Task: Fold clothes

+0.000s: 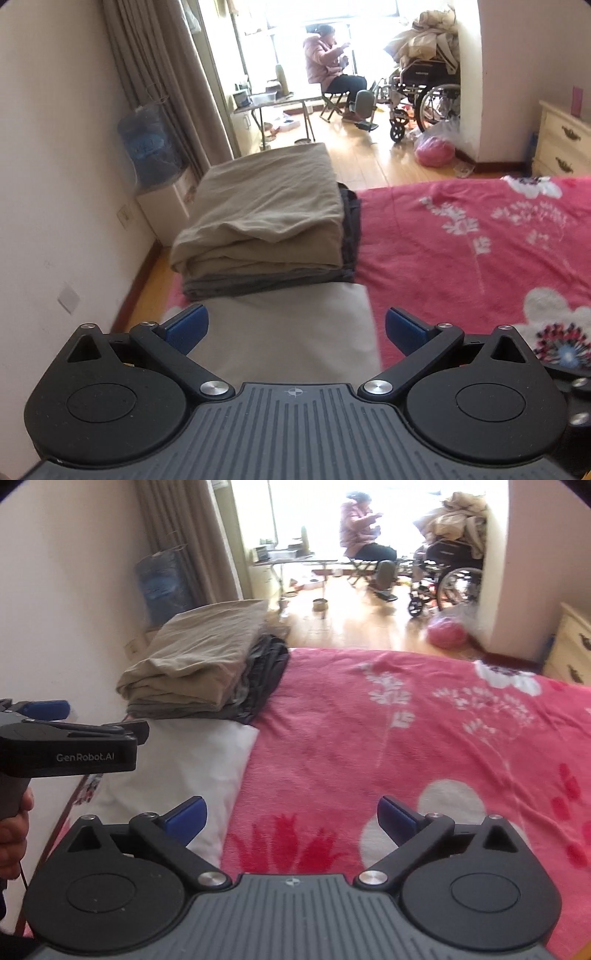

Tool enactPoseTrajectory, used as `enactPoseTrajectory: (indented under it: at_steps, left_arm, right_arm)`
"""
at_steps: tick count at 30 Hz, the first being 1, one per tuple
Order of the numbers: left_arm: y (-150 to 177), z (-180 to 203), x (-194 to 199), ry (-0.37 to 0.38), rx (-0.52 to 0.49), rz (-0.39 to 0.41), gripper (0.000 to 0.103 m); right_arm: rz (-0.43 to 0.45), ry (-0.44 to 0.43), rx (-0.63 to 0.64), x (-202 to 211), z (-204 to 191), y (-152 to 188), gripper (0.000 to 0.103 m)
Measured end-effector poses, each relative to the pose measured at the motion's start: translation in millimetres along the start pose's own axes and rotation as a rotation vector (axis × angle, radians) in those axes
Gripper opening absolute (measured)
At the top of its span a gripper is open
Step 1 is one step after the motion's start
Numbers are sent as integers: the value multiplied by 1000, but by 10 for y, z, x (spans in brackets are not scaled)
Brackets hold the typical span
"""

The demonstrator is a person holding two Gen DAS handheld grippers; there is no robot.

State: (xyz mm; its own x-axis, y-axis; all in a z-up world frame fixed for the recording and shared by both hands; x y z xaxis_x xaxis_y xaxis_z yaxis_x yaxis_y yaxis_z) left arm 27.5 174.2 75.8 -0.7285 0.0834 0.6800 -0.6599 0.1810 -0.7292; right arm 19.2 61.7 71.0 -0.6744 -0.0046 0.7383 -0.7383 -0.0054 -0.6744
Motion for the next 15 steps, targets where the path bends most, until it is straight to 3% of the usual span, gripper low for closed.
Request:
enactPoseTrajectory:
  at_steps: [6,15]
  left_arm:
    - [41,106,-1,-13,-54,-24,103]
    - [7,-87,-80,-53,119,-10,103]
  right_arm:
    - [-1,62,-4,-6,18,16,102]
    - [-43,89,-21,-124,-23,-72,102]
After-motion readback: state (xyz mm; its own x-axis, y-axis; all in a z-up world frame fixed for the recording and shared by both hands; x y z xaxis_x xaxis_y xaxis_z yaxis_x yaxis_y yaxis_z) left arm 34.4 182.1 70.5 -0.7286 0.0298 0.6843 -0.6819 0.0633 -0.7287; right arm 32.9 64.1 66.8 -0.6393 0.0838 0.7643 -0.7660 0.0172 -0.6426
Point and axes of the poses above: each gripper's, at about its wrist camera, not at the fingertips, and x roughly against the way its jaws point, z to its right, y to its underside, the point moved 6 cm from there along -x, roughly the way its jaws point, and after that the axes turned 9 degrees about y, right-handed, at the moved point
